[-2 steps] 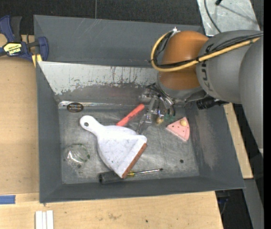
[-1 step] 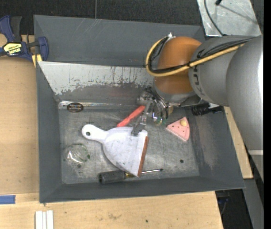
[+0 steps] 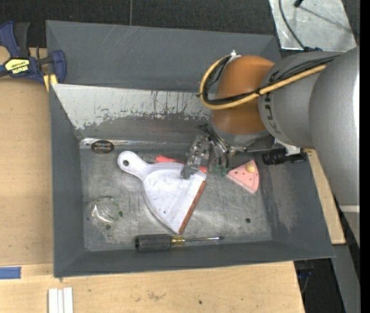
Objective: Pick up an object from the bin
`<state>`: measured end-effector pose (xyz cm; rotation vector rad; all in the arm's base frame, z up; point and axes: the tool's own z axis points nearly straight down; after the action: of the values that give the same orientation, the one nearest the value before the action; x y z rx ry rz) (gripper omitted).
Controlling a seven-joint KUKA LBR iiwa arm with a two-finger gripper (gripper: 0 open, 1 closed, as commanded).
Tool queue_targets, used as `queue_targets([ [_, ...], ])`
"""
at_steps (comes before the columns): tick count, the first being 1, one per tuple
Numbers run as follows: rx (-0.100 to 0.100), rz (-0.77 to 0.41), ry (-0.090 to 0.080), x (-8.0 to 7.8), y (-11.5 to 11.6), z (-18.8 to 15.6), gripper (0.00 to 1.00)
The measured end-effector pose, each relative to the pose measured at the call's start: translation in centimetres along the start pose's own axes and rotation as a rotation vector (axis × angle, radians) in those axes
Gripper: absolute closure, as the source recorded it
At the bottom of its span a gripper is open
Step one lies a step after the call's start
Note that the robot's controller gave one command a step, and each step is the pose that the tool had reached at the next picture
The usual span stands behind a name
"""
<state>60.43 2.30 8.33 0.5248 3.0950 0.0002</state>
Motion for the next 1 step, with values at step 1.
queue_targets([
  [1,0.000,0.000,0.000,0.00,0.00,0.00,1.00],
])
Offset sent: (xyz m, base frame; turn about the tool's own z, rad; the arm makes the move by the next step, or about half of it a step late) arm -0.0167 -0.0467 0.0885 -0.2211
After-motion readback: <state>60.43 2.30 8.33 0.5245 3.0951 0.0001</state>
